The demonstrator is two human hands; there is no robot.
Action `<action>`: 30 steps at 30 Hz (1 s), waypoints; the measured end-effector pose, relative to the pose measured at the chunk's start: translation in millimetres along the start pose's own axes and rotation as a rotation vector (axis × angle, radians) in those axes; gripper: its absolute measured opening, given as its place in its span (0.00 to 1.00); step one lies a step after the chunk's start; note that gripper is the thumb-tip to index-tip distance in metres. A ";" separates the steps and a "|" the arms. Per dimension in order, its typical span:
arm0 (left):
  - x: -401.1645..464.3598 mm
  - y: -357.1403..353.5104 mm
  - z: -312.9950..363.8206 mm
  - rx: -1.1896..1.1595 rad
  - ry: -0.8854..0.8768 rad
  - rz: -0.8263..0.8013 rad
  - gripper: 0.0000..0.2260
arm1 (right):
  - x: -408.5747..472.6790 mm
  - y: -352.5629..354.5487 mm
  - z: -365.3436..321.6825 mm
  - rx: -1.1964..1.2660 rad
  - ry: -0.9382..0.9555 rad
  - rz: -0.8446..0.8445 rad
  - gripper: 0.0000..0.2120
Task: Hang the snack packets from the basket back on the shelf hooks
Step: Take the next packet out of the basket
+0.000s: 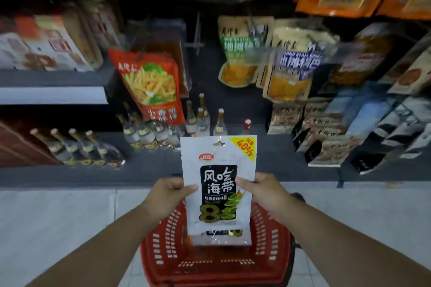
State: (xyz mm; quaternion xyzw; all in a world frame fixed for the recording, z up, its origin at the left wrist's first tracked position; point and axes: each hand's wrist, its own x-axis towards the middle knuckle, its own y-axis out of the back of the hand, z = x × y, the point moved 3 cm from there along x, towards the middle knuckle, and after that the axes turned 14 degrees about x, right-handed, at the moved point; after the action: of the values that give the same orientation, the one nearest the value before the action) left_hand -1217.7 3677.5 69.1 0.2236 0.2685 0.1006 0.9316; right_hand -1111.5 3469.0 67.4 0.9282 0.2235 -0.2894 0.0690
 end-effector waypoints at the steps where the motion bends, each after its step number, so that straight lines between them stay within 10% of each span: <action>1: -13.2 17.0 20.1 -0.005 -0.013 -0.002 0.19 | -19.6 -1.5 -27.3 -0.004 0.007 -0.005 0.17; 5: -60.0 80.4 102.0 -0.045 -0.088 -0.025 0.39 | -96.5 0.2 -127.0 -0.021 0.109 -0.012 0.14; 10: -127.5 132.1 215.9 -0.071 -0.203 -0.098 0.10 | -170.3 2.5 -213.2 0.000 0.192 -0.012 0.53; 17: -183.1 211.3 326.4 0.066 -0.334 -0.011 0.08 | -253.6 -7.3 -349.2 -0.024 0.361 0.036 0.05; 30: -211.8 312.2 431.8 -0.009 -0.537 0.275 0.06 | -297.8 -44.8 -496.6 0.037 0.657 0.112 0.05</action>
State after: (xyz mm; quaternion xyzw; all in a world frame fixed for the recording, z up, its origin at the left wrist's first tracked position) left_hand -1180.3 3730.5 638.8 0.2722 -0.0209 0.1644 0.9479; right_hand -1098.6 3525.1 645.4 0.9838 0.1771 0.0254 -0.0075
